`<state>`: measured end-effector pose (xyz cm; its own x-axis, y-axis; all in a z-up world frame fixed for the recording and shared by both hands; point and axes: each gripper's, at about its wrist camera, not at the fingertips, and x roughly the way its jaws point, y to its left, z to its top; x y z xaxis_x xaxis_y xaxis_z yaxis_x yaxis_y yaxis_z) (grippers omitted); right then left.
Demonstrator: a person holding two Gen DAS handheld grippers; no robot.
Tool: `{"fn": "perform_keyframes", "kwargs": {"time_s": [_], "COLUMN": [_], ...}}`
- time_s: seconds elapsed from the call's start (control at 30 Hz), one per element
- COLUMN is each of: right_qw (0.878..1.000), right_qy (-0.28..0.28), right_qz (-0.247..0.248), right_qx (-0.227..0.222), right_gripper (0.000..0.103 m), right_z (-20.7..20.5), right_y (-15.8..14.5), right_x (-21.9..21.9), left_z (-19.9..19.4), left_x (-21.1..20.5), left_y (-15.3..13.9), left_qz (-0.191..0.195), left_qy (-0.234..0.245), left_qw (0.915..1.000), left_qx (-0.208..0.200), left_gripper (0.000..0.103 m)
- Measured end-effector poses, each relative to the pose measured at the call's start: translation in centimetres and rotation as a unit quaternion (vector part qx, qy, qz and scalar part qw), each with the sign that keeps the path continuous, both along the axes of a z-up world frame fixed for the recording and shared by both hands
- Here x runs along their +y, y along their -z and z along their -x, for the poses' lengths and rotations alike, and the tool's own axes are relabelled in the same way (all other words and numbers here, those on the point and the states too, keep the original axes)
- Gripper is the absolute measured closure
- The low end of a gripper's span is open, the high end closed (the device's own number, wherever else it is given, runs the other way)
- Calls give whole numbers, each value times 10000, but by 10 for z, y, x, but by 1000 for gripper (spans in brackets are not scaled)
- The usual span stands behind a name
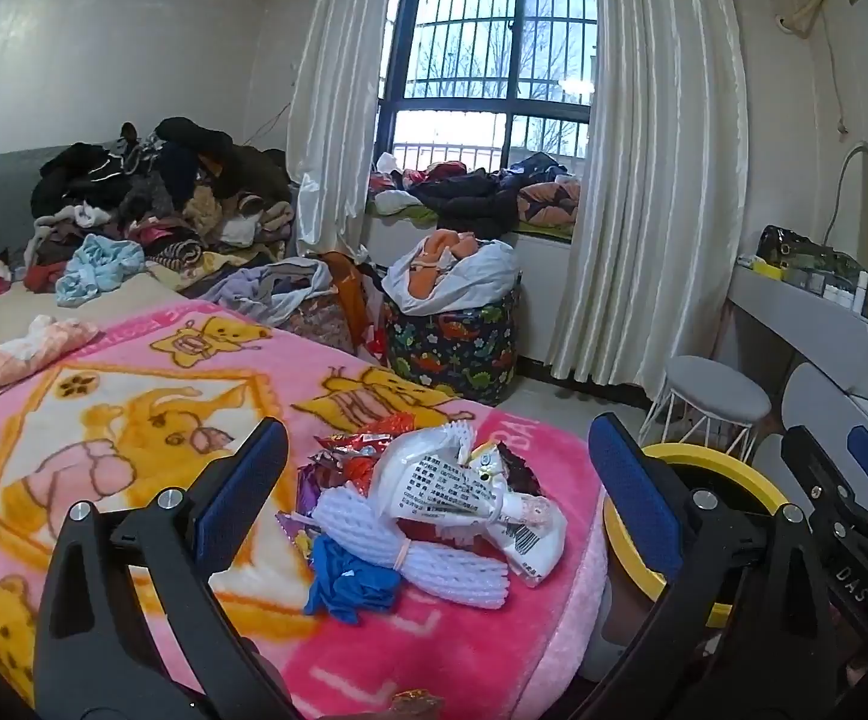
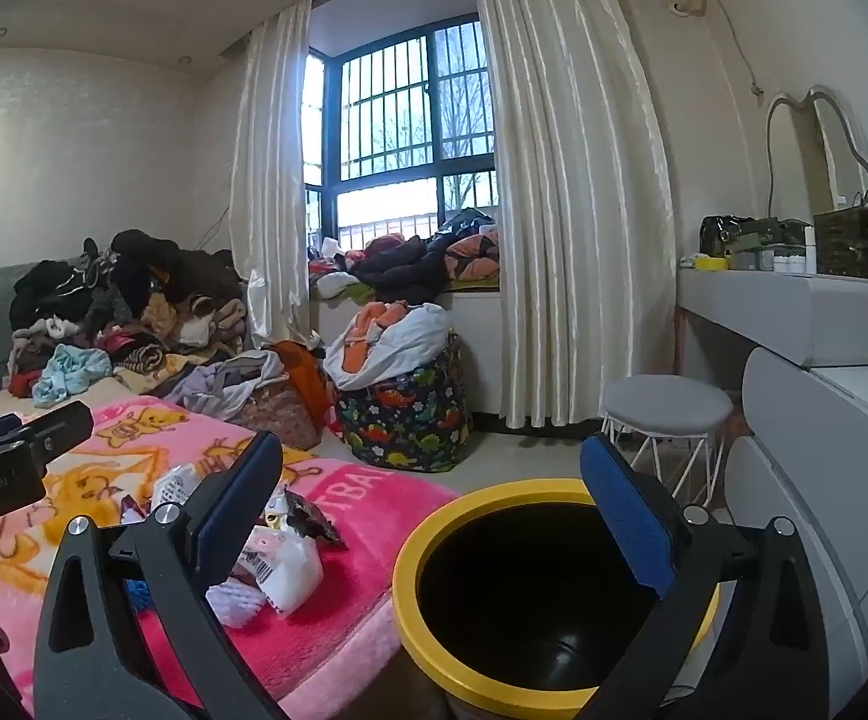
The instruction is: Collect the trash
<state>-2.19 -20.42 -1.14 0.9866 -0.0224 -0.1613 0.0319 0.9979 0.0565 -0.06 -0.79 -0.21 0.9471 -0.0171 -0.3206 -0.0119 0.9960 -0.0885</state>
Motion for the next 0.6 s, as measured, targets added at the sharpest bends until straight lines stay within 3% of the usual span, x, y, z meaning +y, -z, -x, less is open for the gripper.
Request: {"fn": "perform_keyframes", "kwargs": {"time_s": [0.6], "right_qw": [10000], "right_qy": [-66], "right_qz": [-28], "right_qx": [20], "right_gripper": [6], "right_z": [0], "right_y": [0], "right_x": [2], "left_z": [0], "left_x": [1], "left_y": [-2], "left_qz": [39], "left_qy": [6], "left_qw": [10000], "left_qx": [-31], "left_gripper": [11]}}
